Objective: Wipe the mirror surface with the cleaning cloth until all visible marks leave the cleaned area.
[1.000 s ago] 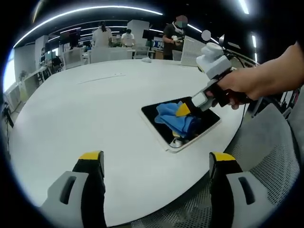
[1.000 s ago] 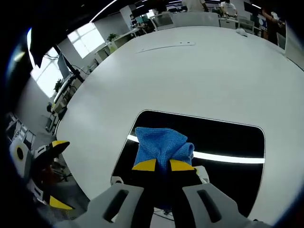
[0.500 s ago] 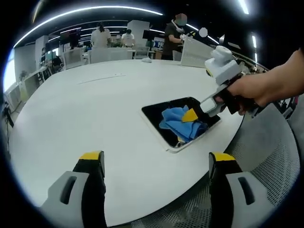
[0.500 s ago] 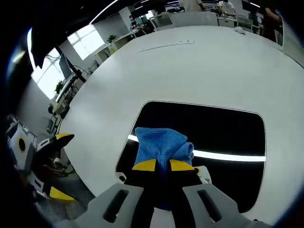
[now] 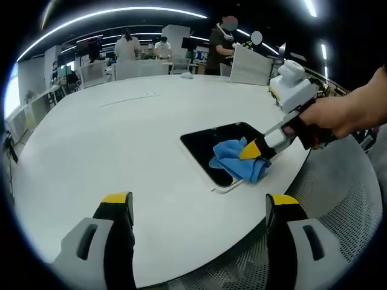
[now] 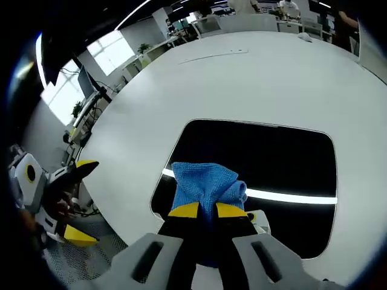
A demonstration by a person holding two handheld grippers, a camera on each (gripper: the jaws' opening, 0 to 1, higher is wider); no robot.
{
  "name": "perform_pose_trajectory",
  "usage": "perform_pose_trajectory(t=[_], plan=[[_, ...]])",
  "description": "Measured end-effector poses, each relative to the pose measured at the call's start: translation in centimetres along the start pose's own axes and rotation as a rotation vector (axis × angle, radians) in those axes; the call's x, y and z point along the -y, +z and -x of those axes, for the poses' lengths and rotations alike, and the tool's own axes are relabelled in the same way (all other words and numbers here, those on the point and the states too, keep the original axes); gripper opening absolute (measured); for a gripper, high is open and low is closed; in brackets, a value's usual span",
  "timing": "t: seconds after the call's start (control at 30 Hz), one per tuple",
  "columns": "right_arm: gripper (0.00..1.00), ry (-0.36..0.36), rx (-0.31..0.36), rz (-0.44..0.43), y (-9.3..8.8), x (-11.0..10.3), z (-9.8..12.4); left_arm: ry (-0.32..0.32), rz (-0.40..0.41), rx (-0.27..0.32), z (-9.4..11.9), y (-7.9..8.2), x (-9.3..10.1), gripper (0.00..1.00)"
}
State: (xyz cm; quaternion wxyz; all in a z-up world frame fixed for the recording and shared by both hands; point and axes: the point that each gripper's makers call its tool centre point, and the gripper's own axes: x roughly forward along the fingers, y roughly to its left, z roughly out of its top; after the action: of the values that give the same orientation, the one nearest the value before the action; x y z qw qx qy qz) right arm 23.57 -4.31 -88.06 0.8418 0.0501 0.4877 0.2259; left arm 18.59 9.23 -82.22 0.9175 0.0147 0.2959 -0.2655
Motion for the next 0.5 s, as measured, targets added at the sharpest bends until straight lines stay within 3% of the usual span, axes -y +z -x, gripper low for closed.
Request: perform_pose_trajectory(t=[0.5], plan=[[0.03,0.024,-0.026,-0.036,-1.3,-0.3,0.9,0.005,-0.001,-0.008,0.0,0.0,0.0,0.90]])
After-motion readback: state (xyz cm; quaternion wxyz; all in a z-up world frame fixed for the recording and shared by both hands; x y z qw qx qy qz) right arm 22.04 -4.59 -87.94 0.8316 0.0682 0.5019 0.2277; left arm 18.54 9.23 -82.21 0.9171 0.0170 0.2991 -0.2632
